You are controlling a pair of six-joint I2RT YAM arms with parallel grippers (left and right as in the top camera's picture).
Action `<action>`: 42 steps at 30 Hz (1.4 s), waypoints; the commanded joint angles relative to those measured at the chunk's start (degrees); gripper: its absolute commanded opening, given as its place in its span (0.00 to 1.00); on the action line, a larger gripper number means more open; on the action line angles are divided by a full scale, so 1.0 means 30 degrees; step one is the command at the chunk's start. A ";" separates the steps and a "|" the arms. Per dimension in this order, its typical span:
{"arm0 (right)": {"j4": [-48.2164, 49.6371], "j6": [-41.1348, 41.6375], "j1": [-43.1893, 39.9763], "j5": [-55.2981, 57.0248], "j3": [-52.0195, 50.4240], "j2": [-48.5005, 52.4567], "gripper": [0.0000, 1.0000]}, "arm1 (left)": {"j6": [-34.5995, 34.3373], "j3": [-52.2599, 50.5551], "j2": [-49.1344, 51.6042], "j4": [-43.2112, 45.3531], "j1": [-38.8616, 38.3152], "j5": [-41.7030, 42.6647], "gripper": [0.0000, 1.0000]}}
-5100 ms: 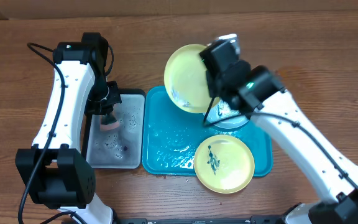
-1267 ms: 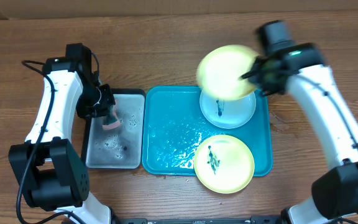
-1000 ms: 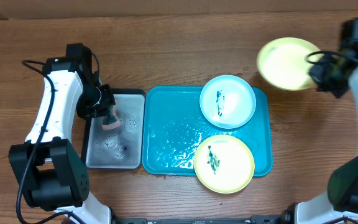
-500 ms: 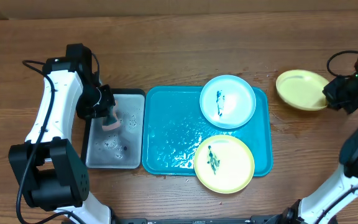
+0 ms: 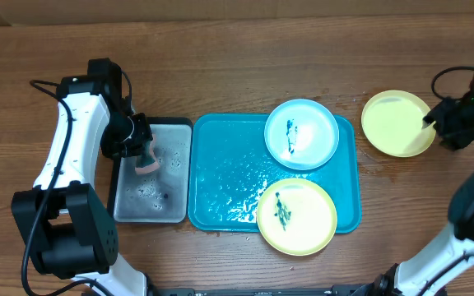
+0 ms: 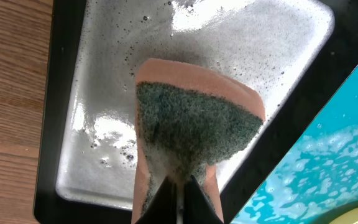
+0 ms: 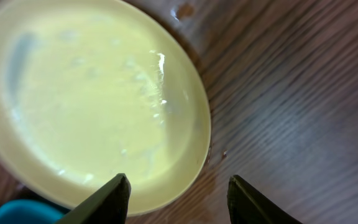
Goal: Clean dirty plates on tray and stack at the side
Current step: 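Release the yellow plate and move the right gripper to the white plate rim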
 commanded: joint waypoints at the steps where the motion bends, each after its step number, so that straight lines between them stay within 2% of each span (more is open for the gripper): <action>1: -0.0204 -0.1435 0.0750 -0.0860 0.1188 -0.3585 0.54 | 0.0291 -0.0080 -0.0277 -0.0007 -0.0182 0.0204 0.04; 5: -0.0306 -0.5865 0.2353 -0.4670 0.1180 -0.5566 0.54 | 0.0291 -0.0080 -0.0270 0.0066 -0.0182 0.0204 0.04; 7: -0.0393 -0.7220 0.3402 -0.5625 0.1180 -0.5763 0.55 | 0.0284 -0.0080 -0.0277 0.0160 -0.0182 0.0204 0.04; 10: -0.0444 -0.7213 0.5005 -0.5537 0.0670 -0.5304 0.56 | 0.0284 -0.0080 -0.0270 0.0226 -0.0182 0.0204 0.04; 14: -0.0277 -0.7235 0.6827 -0.5537 -0.0627 -0.4014 0.48 | 0.0284 -0.0080 -0.0277 0.0211 -0.0182 0.0204 0.04; 19: 0.1690 -0.7359 0.8612 -0.5107 -0.2492 -0.2106 0.44 | 0.0284 -0.0080 -0.0277 0.0138 -0.0182 0.0204 0.04; 31: 0.3818 -0.7271 0.8684 -0.4401 -0.2841 0.0532 0.45 | 0.0291 -0.0080 -0.0270 -0.0146 -0.0182 0.0197 0.04; 42: 0.4357 -0.7257 0.8648 -0.3228 -0.2900 0.0954 0.45 | 0.0568 -0.0080 -0.0270 -0.0204 -0.0277 0.0146 0.04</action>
